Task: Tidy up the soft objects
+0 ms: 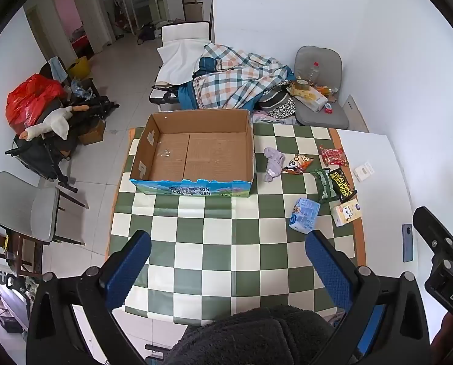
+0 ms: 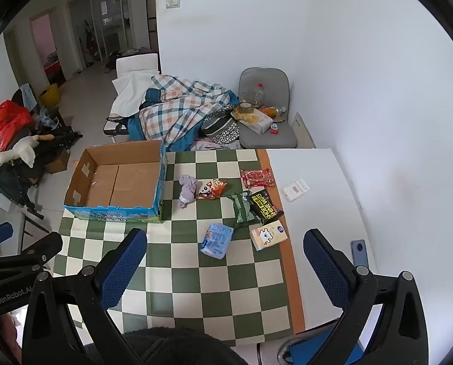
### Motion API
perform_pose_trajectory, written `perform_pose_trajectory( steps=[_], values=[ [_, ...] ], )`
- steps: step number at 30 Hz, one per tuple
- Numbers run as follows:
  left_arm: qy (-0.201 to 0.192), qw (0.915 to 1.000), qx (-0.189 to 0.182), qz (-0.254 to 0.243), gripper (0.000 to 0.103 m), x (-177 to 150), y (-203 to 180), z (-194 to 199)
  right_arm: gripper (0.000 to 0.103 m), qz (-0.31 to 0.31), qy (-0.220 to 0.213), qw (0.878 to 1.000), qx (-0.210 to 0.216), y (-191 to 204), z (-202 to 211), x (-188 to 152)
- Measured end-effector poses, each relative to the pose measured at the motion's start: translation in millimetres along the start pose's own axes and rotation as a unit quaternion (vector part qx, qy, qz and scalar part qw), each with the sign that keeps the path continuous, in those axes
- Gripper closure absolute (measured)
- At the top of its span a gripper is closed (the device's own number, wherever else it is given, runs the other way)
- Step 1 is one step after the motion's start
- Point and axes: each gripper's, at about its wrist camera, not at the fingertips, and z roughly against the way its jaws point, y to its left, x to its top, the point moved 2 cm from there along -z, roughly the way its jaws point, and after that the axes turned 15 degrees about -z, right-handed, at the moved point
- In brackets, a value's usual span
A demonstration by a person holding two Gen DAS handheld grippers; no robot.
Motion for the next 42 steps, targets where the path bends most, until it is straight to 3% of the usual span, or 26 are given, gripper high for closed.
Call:
perform_pose_trajectory(
  steps=[42],
  values=[
    [-0.01,0.9999,-0.007,-0.001,0.0,15,4,5,0.0,-0.002,0.003,1.0,-0.005,6,-6,8]
  ],
)
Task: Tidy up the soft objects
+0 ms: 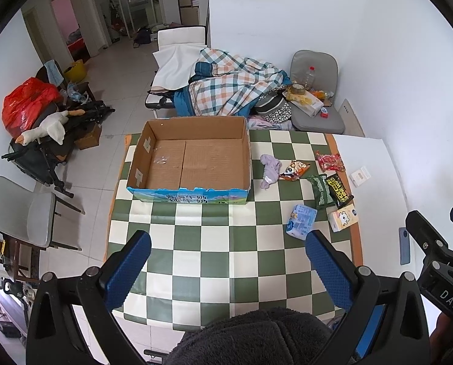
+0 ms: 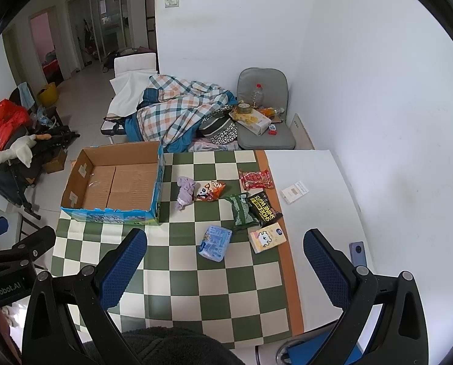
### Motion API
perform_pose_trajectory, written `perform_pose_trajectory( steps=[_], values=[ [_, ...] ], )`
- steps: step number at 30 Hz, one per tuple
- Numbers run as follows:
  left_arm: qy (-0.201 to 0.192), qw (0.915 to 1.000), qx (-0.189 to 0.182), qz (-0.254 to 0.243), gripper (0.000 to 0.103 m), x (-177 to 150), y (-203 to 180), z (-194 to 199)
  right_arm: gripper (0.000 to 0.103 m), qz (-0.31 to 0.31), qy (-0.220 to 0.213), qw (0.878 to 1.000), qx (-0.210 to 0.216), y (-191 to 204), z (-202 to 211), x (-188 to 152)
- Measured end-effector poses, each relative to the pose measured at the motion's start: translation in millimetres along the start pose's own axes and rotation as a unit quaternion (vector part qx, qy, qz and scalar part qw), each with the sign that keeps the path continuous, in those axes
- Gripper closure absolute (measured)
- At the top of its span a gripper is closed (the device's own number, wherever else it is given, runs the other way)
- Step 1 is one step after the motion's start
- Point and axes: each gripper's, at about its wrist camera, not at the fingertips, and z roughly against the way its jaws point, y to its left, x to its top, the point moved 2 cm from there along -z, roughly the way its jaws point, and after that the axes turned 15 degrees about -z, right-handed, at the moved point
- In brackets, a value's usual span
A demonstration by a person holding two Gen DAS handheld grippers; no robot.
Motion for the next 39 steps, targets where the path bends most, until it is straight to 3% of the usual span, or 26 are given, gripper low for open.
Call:
perform_pose_trajectory(
  steps=[39],
  values=[
    [-0.002,1.0,-0.007,0.001,0.0,2.0,-2.9,0.4,0.0,-0.009,-0.007,1.0,0.004,-2.0,1.9,2.0]
  ],
)
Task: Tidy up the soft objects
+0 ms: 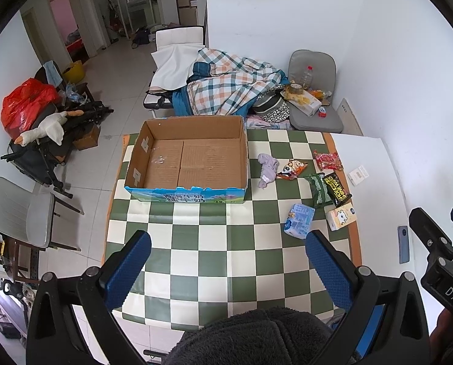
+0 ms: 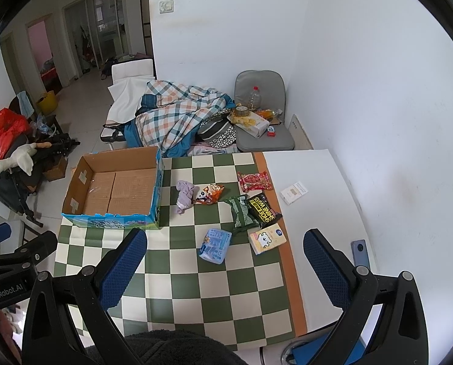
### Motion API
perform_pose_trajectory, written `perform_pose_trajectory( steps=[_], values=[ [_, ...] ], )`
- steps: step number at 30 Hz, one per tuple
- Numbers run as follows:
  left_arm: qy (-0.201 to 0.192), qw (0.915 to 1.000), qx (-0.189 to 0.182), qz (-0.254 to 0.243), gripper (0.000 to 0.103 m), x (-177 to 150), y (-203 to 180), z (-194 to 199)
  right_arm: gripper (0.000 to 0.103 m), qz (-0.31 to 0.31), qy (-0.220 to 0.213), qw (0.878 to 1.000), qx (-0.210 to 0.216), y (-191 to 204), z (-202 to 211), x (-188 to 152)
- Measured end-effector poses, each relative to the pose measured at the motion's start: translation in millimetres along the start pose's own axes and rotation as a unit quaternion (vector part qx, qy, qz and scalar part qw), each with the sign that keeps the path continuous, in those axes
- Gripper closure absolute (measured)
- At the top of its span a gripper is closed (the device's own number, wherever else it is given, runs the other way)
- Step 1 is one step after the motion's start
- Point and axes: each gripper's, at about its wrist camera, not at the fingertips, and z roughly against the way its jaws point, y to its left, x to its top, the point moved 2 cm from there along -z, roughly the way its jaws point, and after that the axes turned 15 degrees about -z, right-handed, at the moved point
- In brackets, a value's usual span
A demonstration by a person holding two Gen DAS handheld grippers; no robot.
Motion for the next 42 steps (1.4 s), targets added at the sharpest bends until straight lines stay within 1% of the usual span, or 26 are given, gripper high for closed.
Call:
perform_pose_trajectory(
  steps=[15,19,21,22,24,25,27,29,30,31,32,33,34,35,36,37,38,39,40,41,42],
  values=[
    [0.0,1.0,0.001,-0.001,0.0,-1,0,0,0.0,0.0,0.0,1.0,0.002,-1,1,-1],
    [-0.002,1.0,0.001,0.0,0.0,0,-1,0,0.0,-0.005,0.005,1.0,0.008,-1,2,-1],
    [-0.002,1.0,0.001,-0.002,0.0,1,-3,-3,0.0,-0.022,0.019,0.999,0.018,-5,-4,1],
    [0.004,0.9999,-0.005,-0.011,0.0,5,-8,-11,0.0,-0.034,0.028,0.999,0.023,-9,-9,2],
    [0.008,0.9998,-0.004,-0.018,0.0,12,-13,-24,0.0,-0.069,0.053,0.996,0.03,-25,-31,4],
    [0.02,0.9995,-0.006,-0.026,0.0,20,-17,-39,0.0,-0.085,0.066,0.994,0.029,-35,-43,5],
    [0.038,0.9987,-0.016,-0.029,0.0,29,-24,-67,0.0,-0.13,0.099,0.986,0.023,-59,-84,7],
    [0.072,0.9961,-0.038,-0.033,0.0,39,-35,-106,0.0,-0.159,0.133,0.978,0.012,-79,-128,6],
    [0.097,0.9928,-0.06,-0.038,0.0,45,-45,-134,0.0,-0.176,0.156,0.972,0.001,-91,-156,4],
    [0.111,0.9907,-0.069,-0.04,0.0,47,-51,-151,0.0,-0.192,0.177,0.965,-0.008,-104,-180,1],
    [0.125,0.9885,-0.074,-0.043,0.0,48,-57,-168,0.0,-0.211,0.197,0.957,-0.007,-116,-210,-3],
    [0.146,0.9835,-0.094,-0.051,0.0,51,-71,-196,0.0,-0.229,0.212,0.95,-0.013,-128,-233,-8],
    [0.158,0.9807,-0.1,-0.055,0.0,53,-78,-211,0.0,-0.246,0.227,0.942,-0.021,-140,-256,-12],
    [0.18,0.9761,-0.105,-0.063,0.0,54,-90,-235,0.0,-0.266,0.244,0.932,-0.018,-150,-284,-17],
    [0.19,0.9731,-0.112,-0.066,0.0,54,-96,-247,0.0,-0.279,0.254,0.926,-0.022,-159,-303,-21],
    [0.205,0.9683,-0.123,-0.074,0.0,54,-108,-269,0.0,-0.294,0.267,0.917,-0.025,-167,-322,-24],
    [0.222,0.963,-0.128,-0.083,0.001,54,-120,-291,0.0,-0.311,0.281,0.908,-0.018,-176,-345,-28],
    [0.233,0.9595,-0.133,-0.087,0.001,54,-126,-301,0.0,-0.321,0.288,0.902,-0.019,-181,-361,-31],
    [0.252,0.9519,-0.147,-0.094,0.002,52,-137,-321,0.0,-0.33,0.296,0.896,-0.022,-186,-376,-33],
    [0.265,0.9471,-0.154,-0.095,0.002,50,-144,-334,0.001,-0.336,0.304,0.891,-0.023,-190,-393,-36],
    [0.285,0.9401,-0.157,-0.101,0.002,46,-154,-355,0.001,-0.342,0.311,0.886,-0.025,-193,-408,-38]
  ],
)
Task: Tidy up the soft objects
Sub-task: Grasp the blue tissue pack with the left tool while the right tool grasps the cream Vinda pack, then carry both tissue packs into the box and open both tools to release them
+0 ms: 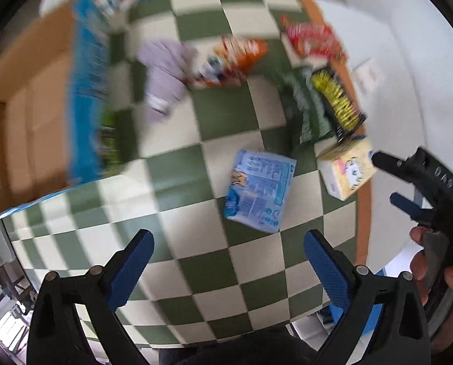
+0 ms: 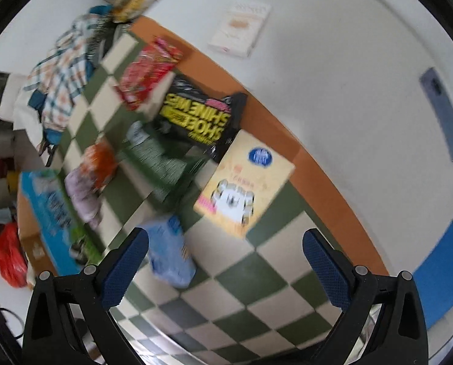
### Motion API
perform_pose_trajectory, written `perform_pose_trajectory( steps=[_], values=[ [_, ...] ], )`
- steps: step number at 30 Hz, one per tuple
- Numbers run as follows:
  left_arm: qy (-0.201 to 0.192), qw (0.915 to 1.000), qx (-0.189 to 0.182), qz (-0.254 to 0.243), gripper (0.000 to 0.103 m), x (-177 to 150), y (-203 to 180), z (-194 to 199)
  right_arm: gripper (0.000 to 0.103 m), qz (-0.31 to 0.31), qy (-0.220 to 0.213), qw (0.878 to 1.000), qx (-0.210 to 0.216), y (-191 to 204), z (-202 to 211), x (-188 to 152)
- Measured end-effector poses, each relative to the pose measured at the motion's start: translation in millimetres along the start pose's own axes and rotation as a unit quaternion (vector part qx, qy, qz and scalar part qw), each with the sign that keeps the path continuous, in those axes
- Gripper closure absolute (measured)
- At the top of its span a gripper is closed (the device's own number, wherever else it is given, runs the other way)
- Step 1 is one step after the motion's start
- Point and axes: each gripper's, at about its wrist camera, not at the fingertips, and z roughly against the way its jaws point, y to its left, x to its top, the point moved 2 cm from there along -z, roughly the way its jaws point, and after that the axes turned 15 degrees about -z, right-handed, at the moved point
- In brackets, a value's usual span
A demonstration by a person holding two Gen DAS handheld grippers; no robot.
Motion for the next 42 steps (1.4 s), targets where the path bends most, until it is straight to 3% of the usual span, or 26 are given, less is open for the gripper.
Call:
perform_pose_trajectory(
  steps=[5,10,15,19,24,30,38,42],
  values=[
    [0.052,0.9986,-0.009,-0.003,0.002,24,-2,-57,0.014,-0.032,0.05,0.998,-0.012,-5,-56,27],
    [0.089,0.9958,-0.023,-0.001,0.002,29,-2,-91,0.016,-0.043,0.079,0.996,-0.017,-7,-90,37],
    [0.1,0.9944,-0.036,0.002,0.002,29,-2,-105,0.017,-0.05,0.095,0.994,-0.012,-4,-111,40],
    [0.107,0.9934,-0.042,0.003,0.018,28,-1,-111,0.02,-0.046,0.105,0.993,-0.02,2,-127,36],
    [0.098,0.9944,-0.04,-0.007,0.041,30,-6,-115,0.024,-0.044,0.107,0.993,-0.024,5,-147,32],
    [0.082,0.9961,-0.031,-0.012,0.054,33,-14,-101,0.032,-0.019,0.09,0.995,-0.048,10,-147,13],
    [0.05,0.9985,-0.022,-0.007,0.058,16,-23,-80,0.034,0.029,0.073,0.995,-0.068,8,-147,-36],
    [0.013,0.9993,-0.036,0.007,0.058,-4,-10,-38,0.034,0.072,0.07,0.993,-0.056,28,-137,-70]
  ],
)
